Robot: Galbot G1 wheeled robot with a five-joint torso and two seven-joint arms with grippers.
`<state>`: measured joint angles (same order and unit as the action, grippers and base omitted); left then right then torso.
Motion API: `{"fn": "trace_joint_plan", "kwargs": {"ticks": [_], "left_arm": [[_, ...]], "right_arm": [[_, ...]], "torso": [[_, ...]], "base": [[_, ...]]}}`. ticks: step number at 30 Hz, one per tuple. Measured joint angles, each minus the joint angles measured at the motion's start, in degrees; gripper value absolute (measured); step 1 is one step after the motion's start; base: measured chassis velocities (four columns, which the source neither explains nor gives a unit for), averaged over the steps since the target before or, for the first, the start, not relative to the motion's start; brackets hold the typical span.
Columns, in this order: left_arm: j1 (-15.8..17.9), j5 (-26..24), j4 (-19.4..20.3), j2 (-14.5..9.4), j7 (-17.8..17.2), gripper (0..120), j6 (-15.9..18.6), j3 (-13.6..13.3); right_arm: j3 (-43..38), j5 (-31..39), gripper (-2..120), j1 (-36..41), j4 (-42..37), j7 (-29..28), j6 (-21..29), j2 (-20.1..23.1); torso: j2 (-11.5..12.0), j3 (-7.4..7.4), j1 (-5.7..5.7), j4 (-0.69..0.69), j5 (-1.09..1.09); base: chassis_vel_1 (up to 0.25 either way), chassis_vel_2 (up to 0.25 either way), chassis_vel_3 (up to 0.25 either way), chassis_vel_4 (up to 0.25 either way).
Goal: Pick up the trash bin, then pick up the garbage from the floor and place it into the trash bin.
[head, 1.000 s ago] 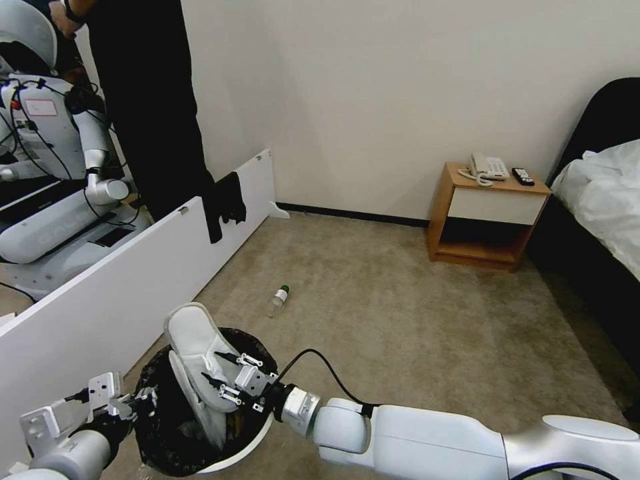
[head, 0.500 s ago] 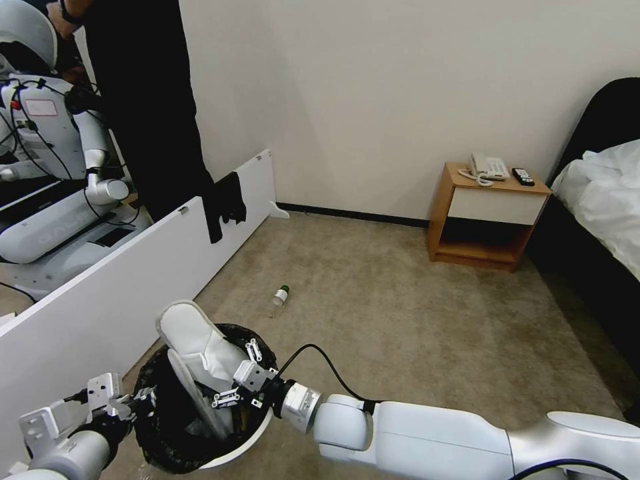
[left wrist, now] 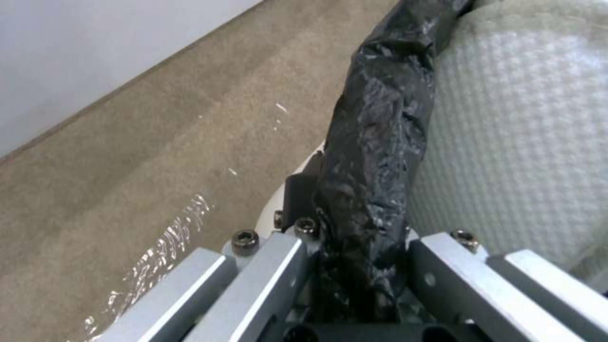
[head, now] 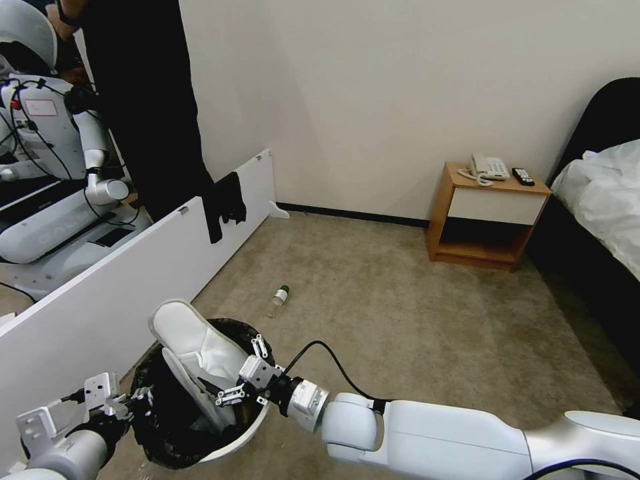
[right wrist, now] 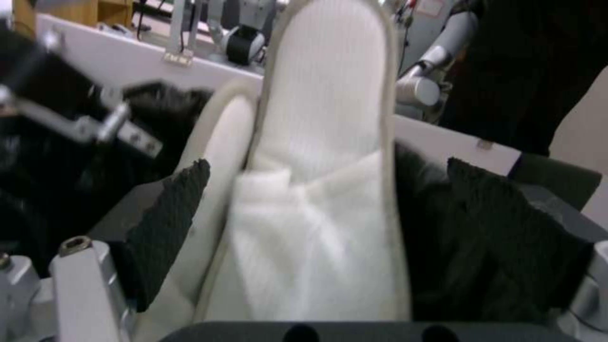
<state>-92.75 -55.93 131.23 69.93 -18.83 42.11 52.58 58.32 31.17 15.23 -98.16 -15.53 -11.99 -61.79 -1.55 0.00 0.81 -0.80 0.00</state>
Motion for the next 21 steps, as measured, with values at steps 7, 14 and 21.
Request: {"fn": "trace_joint_plan", "kwargs": {"ticks": [7,14,21], "left_arm": [[0.0,0.4,-0.6,0.4,0.0,2,0.0,0.0],[0.1,0.5,-0.7,0.5,0.0,2,0.0,0.0],[0.1,0.5,-1.1,0.3,0.0,2,0.0,0.1]], "right_arm": [[-2.3,0.7,93,-0.4,-2.1,-0.3,-0.9,-0.5],[-3.8,0.9,93,-1.3,-2.6,-0.2,-2.0,-2.5],[-5.6,1.7,93,-2.0,-3.1,-0.2,-2.3,-4.7]], "torso": [[0.0,0.00,0.00,0.00,0.00],[0.0,0.00,0.00,0.00,0.00],[0.0,0.00,0.00,0.00,0.00]], "base": [[0.000,0.000,0.000,0.000],[0.000,0.000,0.000,0.000],[0.000,0.000,0.000,0.000]]}}
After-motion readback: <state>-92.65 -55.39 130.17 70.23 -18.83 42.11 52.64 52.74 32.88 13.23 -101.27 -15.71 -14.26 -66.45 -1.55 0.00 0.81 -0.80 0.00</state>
